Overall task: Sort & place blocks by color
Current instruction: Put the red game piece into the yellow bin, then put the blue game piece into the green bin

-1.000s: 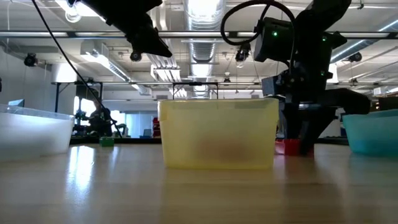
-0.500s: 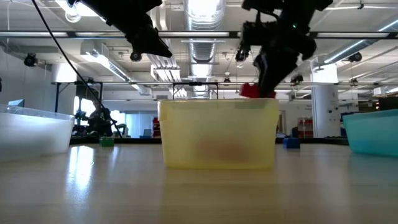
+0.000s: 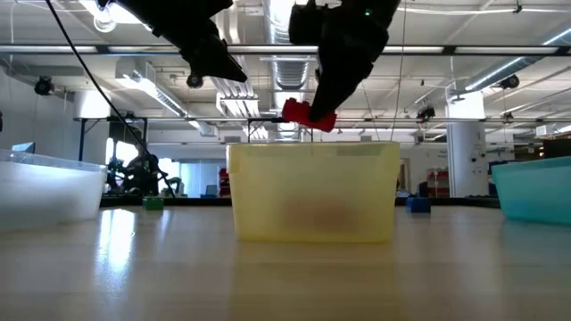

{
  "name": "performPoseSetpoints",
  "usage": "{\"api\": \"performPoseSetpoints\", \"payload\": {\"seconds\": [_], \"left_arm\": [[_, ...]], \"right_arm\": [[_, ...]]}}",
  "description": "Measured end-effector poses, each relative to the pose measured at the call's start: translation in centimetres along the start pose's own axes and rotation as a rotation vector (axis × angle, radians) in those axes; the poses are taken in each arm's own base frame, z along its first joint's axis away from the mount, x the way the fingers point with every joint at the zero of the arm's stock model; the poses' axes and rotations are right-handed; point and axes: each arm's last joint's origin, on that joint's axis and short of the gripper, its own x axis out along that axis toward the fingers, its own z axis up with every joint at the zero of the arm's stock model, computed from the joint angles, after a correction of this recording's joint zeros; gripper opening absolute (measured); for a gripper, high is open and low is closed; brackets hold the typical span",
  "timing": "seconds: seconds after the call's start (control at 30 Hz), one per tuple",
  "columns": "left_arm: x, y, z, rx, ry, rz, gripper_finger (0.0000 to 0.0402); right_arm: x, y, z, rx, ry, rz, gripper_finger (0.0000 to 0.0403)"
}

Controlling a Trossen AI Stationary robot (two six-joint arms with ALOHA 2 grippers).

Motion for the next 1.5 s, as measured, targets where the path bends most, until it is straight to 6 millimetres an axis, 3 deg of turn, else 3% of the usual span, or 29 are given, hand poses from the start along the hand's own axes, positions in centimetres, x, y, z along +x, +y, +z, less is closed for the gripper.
{"api": "performPoseSetpoints", "payload": {"seconds": [0.23, 0.6, 0.77, 0.97, 1.07, 1.33, 1.5], "left_arm": [[0.0, 0.0, 0.0, 0.003, 0.003, -0.001, 0.0198], [0.0, 0.0, 0.0, 0.006, 0.003, -0.001, 0.0198], [0.0, 0.0, 0.0, 0.006, 0.003, -0.001, 0.0198], [0.0, 0.0, 0.0, 0.007, 0.003, -0.001, 0.0198], [0.0, 0.0, 0.0, 0.007, 0.003, -0.001, 0.0198], [0.0, 0.0, 0.0, 0.007, 0.003, -0.001, 0.0198], [0.0, 0.0, 0.0, 0.007, 0.003, -0.001, 0.0198]], "right_arm": [[2.8, 0.6, 0.8, 0.017, 0.116, -0.007, 0.0128], [5.9, 1.6, 0.3, 0.008, 0.220, -0.009, 0.0128], [6.1, 1.6, 0.3, 0.014, 0.213, -0.010, 0.0130], [6.2, 1.7, 0.5, 0.018, 0.196, -0.009, 0.0193], [6.2, 1.7, 0.5, 0.018, 0.187, -0.008, 0.0205], [6.1, 1.7, 0.6, 0.009, 0.184, -0.007, 0.0188], [4.8, 1.8, 0.7, -0.013, 0.177, -0.002, 0.0172]]}}
